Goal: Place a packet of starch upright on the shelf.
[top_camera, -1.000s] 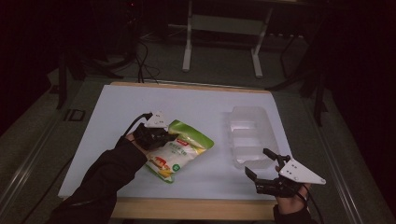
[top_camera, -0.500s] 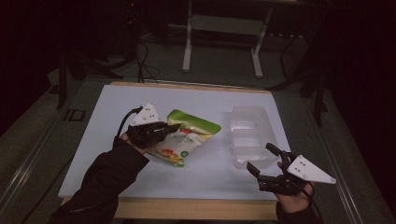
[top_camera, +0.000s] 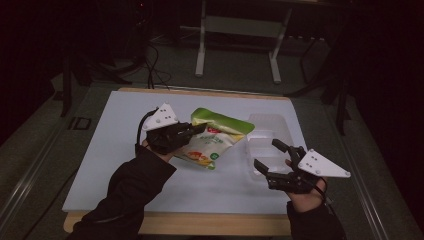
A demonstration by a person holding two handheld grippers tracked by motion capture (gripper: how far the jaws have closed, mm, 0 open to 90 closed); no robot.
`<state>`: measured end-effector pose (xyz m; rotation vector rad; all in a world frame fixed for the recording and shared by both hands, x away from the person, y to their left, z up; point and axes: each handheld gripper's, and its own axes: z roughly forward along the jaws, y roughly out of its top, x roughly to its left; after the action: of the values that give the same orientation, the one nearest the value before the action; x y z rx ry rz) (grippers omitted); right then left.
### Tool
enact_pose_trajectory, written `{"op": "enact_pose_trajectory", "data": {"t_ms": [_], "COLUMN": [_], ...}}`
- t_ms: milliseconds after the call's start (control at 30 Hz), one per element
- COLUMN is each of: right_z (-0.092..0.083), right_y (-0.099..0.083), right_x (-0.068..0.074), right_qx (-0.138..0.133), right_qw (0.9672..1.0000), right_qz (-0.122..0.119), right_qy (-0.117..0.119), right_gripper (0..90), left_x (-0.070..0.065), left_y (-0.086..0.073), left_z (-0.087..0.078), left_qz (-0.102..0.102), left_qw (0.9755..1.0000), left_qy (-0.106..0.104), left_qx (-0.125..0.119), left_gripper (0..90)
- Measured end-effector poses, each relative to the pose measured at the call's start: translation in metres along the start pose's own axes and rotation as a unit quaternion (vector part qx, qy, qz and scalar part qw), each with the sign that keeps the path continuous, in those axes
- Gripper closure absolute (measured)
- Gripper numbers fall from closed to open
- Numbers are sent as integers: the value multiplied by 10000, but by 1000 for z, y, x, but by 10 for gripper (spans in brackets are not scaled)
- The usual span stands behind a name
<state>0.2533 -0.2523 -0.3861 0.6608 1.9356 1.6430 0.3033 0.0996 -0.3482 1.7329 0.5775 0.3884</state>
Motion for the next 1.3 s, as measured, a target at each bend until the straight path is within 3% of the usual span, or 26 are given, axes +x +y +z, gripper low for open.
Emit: {"op": "enact_pose_trajectory", "data": {"t_ms": [167, 433, 600, 667, 767, 833, 967, 1100, 1200, 1300], "right_z": [22, 41, 48, 49, 50, 50, 49, 48, 48, 46], "right_y": [-3, -11, -17, -20, -22, -22, -19, -12, -6, 0], "right_x": [-6, -8, -8, -8, -9, -12, -14, -15, -16, -16], "right_qx": [122, 307, 528, 714, 875, 934, 989, 1045, 1011, 898], "right_qw": [9996, 9971, 9940, 9930, 9900, 9875, 9849, 9842, 9833, 9844], "right_qz": [242, 543, 715, 678, 761, 798, 788, 782, 926, 939], "right_qy": [51, 440, 629, 645, 808, 987, 1182, 1198, 1200, 1184], "right_gripper": [176, 206, 383, 564, 739, 805, 835, 837, 838, 840], "left_x": [-10, -21, -28, -29, -31, -29, -26, -21, -17, -16], "left_y": [-1, -2, -3, -3, -4, -4, -3, 2, 6, 10], "left_z": [9, 26, 34, 36, 38, 38, 37, 35, 33, 28], "left_qz": [22, 44, 72, 82, 132, 109, 86, 96, 149, 238], "left_qw": [9998, 9996, 9992, 9990, 9989, 9988, 9983, 9973, 9967, 9970], "left_qy": [-94, -246, -375, -438, -455, -484, -574, -726, -801, -736], "left_qx": [-188, -141, -96, -47, 25, 37, 78, 90, 39, -54], "left_gripper": [872, 872, 871, 871, 870, 870, 868, 865, 858, 834]}}
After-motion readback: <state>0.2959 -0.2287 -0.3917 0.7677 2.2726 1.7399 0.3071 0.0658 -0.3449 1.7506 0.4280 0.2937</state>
